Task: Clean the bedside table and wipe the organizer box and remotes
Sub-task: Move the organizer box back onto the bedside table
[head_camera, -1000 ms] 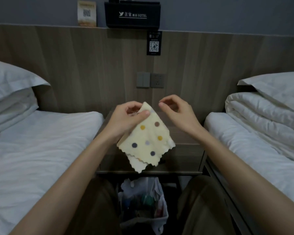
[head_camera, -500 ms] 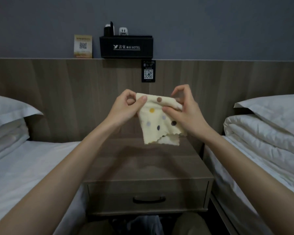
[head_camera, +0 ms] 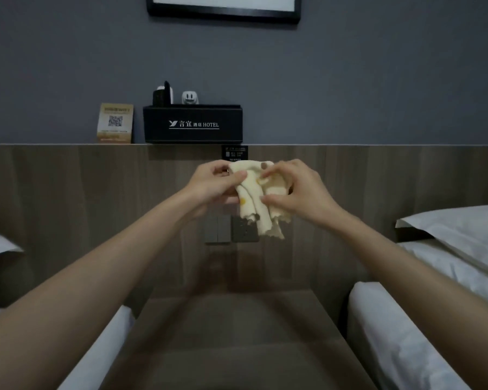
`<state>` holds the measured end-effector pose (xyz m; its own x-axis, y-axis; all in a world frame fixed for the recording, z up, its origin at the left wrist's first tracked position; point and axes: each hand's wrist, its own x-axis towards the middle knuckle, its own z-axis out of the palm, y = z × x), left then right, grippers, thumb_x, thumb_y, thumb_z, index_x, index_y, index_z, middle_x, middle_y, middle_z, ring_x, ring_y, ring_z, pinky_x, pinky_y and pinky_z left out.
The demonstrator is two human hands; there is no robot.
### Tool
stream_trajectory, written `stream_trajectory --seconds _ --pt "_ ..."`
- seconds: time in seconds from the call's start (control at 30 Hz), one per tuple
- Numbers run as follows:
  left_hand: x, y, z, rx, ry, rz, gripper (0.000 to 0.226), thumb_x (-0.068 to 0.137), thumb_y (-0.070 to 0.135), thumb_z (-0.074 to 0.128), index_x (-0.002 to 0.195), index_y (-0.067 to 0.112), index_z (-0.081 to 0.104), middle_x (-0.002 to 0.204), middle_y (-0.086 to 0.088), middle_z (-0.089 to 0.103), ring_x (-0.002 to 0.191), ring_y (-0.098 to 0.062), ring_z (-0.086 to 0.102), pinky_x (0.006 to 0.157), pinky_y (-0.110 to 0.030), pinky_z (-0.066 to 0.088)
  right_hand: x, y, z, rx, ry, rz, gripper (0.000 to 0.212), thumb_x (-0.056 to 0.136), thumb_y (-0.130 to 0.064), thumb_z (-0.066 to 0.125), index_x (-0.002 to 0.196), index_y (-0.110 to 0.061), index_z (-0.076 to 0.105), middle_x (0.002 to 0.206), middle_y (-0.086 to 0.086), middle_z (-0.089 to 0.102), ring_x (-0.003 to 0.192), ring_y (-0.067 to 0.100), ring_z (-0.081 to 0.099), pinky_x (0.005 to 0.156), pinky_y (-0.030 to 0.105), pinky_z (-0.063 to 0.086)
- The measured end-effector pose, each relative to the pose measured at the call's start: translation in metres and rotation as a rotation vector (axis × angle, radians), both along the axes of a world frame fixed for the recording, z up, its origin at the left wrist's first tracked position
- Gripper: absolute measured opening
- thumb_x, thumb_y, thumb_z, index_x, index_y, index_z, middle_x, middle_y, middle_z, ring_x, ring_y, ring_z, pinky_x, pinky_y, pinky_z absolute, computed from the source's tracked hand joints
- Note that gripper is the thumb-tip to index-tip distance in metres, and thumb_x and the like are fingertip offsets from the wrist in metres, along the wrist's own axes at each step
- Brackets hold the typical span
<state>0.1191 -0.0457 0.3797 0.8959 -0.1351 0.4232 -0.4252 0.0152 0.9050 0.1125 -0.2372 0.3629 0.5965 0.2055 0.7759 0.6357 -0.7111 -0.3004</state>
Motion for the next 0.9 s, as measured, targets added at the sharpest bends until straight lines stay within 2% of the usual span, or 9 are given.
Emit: stream_trajectory --seconds 0.07,0.17,0.33,0.4,0.5,0.6,0.7,0.8,0.9 --pt "0.022 -0.004 0.006 -0.004 -0.021 0.02 0.027 0.092 0.012 0.063 0.117 0.004 0.059 0.09 -0.004 0.068 0.063 -0.006 0.069 0.056 -0.021 0.057 0.024 -0.003 0.006 0.062 -0.097 -0.077 0.023 0.077 -0.017 0.076 0.097 -0.026 0.073 0.099 -0.006 0.058 0.085 0.002 0.054 0.072 0.009 0.039" --pt "0.065 -0.006 0.011 0.078 -0.09 0.135 0.032 0.095 0.024 0.06 0.125 0.014 0.059 0.111 -0.001 0.067 0.085 -0.011 0.068 0.063 -0.018 0.053 0.059 -0.012 0.023 0.195 -0.205 -0.149 0.022 0.081 -0.01 0.068 0.099 -0.022 0.075 0.095 -0.007 0.057 0.081 0.005 0.054 0.077 0.014 0.04" --pt "0.141 0.002 0.0 0.545 -0.369 0.34 0.041 0.095 0.027 0.057 0.135 0.02 0.054 0.137 -0.001 0.055 0.129 -0.019 0.049 0.11 -0.033 0.035 0.119 -0.021 0.056 0.269 -0.286 -0.211 0.038 0.09 -0.001 0.05 0.121 -0.017 0.065 0.109 -0.002 0.044 0.092 0.005 0.045 0.081 0.005 0.03" --pt "0.165 0.004 -0.007 0.759 -0.467 0.401 0.046 0.095 0.027 0.056 0.14 0.022 0.048 0.146 -0.001 0.046 0.136 -0.019 0.039 0.114 -0.031 0.028 0.145 -0.023 0.066 0.252 -0.305 -0.203 0.044 0.09 0.002 0.044 0.127 -0.017 0.06 0.116 0.0 0.042 0.097 0.005 0.043 0.083 0.003 0.027" --pt "0.2 0.005 -0.014 1.003 -0.491 0.443 0.056 0.095 0.034 0.053 0.148 0.03 0.034 0.158 0.002 0.026 0.145 -0.027 0.023 0.118 -0.043 0.023 0.183 -0.026 0.078 0.186 -0.323 -0.181 0.053 0.087 0.006 0.038 0.135 -0.014 0.048 0.135 0.006 0.037 0.106 0.006 0.04 0.089 0.008 0.028" --pt "0.224 0.005 -0.012 1.145 -0.455 0.501 0.059 0.097 0.039 0.047 0.151 0.035 0.022 0.162 0.006 0.011 0.147 -0.037 0.009 0.117 -0.051 0.021 0.22 -0.029 0.088 0.114 -0.338 -0.204 0.056 0.089 0.005 0.033 0.141 -0.015 0.035 0.148 0.0 0.027 0.121 0.009 0.036 0.105 0.024 0.032" --pt "0.239 0.008 -0.01 1.219 -0.495 0.593 0.061 0.099 0.04 0.043 0.152 0.037 0.015 0.162 0.008 0.0 0.147 -0.04 0.001 0.117 -0.052 0.021 0.259 -0.031 0.091 -0.099 -0.25 -0.345 0.05 0.095 -0.002 0.036 0.145 -0.008 0.032 0.157 0.008 0.02 0.139 0.03 0.027 0.116 0.04 0.024" --pt "0.253 0.013 -0.012 1.285 -0.498 0.654 0.061 0.099 0.041 0.041 0.152 0.039 0.012 0.162 0.008 -0.002 0.147 -0.038 0.0 0.116 -0.053 0.021 0.284 -0.03 0.086 -0.249 0.002 -0.363 0.042 0.102 -0.026 0.034 0.142 -0.016 0.039 0.154 0.007 0.029 0.14 0.03 0.029 0.113 0.048 0.026" --pt "0.26 0.018 -0.016 1.307 -0.463 0.645 0.061 0.099 0.042 0.042 0.152 0.04 0.011 0.162 0.009 -0.002 0.147 -0.036 0.005 0.114 -0.051 0.025 0.285 -0.029 0.081 -0.183 0.066 -0.323 0.032 0.101 -0.032 0.034 0.132 -0.026 0.039 0.143 0.005 0.046 0.131 0.031 0.041 0.105 0.053 0.033"
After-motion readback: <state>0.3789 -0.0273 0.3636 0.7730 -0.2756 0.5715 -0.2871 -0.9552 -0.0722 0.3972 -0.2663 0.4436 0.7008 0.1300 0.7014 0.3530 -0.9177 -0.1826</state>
